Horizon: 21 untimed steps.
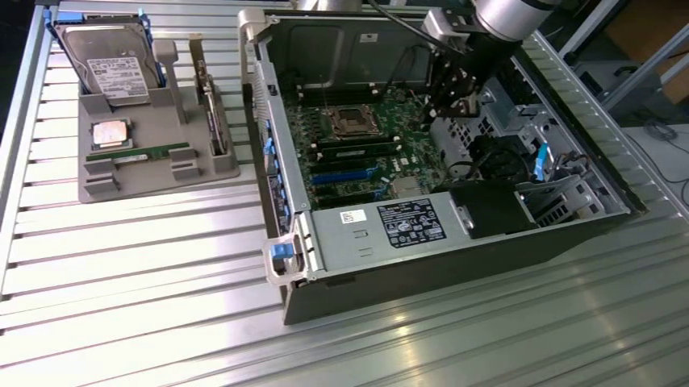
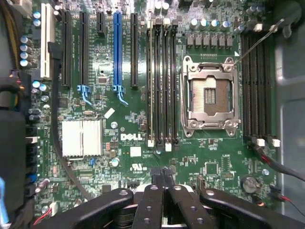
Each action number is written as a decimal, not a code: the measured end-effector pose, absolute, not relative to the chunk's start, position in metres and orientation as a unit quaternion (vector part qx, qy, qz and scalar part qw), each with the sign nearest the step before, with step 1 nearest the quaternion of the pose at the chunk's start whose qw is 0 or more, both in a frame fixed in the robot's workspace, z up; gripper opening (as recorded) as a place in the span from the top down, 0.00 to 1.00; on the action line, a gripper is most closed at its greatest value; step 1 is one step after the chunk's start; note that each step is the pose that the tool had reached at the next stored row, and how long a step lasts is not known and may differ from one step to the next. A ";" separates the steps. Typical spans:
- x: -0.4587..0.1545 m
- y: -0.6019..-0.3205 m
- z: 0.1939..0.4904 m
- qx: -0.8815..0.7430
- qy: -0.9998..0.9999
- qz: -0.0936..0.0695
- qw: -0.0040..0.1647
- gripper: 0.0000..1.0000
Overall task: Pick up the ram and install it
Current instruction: 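Press down the ram until it locks into place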
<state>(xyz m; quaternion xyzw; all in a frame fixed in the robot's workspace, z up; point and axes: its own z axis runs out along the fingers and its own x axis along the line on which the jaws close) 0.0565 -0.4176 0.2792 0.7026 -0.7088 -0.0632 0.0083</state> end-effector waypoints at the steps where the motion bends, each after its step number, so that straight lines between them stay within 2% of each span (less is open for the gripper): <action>1: 0.057 -0.418 0.283 0.703 -0.709 -0.063 0.008 0.90; 3: 0.057 -0.418 0.291 0.703 -0.709 -0.065 0.007 0.90; 13: 0.057 -0.418 0.291 0.702 -0.709 -0.065 0.007 0.90; 21: 0.057 -0.418 0.291 0.632 -0.772 -0.062 0.003 0.90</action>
